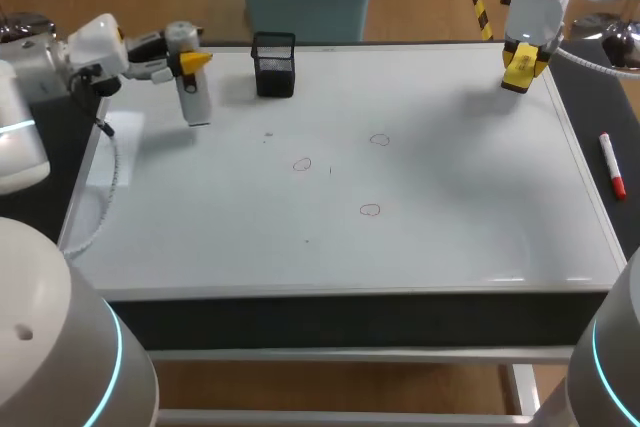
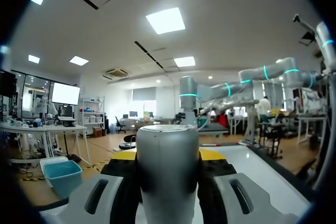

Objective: Pick up the inspection probe, press it on each red-marked spot on the whiteboard one by one, put down the probe, pick up the eraser, and wipe off all the red marks.

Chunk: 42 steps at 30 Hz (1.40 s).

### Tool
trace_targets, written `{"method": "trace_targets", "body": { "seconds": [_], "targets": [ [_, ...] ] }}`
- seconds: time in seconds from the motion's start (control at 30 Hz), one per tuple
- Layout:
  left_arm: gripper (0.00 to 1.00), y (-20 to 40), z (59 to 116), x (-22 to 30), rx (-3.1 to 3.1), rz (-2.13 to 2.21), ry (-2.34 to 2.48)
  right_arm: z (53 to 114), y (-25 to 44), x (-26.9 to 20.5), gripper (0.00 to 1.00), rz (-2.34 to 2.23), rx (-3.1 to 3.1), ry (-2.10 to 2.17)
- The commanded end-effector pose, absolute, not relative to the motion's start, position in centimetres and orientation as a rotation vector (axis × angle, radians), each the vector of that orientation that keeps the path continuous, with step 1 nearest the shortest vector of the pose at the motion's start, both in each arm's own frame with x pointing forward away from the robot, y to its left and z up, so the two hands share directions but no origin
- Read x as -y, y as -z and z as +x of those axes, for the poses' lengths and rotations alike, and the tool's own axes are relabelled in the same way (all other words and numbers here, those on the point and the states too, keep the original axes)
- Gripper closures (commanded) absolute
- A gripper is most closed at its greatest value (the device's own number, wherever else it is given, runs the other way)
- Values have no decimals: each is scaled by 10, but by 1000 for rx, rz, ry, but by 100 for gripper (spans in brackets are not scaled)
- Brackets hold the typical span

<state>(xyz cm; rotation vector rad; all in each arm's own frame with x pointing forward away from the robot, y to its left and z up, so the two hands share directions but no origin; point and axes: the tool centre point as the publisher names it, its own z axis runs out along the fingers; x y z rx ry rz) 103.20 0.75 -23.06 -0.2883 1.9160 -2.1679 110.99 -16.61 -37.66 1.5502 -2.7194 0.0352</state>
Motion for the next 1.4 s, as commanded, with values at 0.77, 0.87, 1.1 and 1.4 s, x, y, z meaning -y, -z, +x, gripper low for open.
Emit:
{"method": "trace_targets", "body": {
  "seconds": [0.77, 0.87, 1.1, 1.4],
  "targets": [
    [100, 230, 1057, -48, -1880, -364, 2154, 1112, 375, 167, 100, 1551, 2713, -34],
    [100, 230, 1057, -48, -1880, -364, 2154, 1112, 375, 167, 100, 1551, 2713, -34],
    [100, 230, 1057, -48, -1880, -364, 2154, 1086, 359, 108, 100, 1742, 2568, -117],
    [100, 230, 1057, -48, -1880, -364, 2154, 1044, 351, 8, 100, 1951, 2478, -30]
  ]
}}
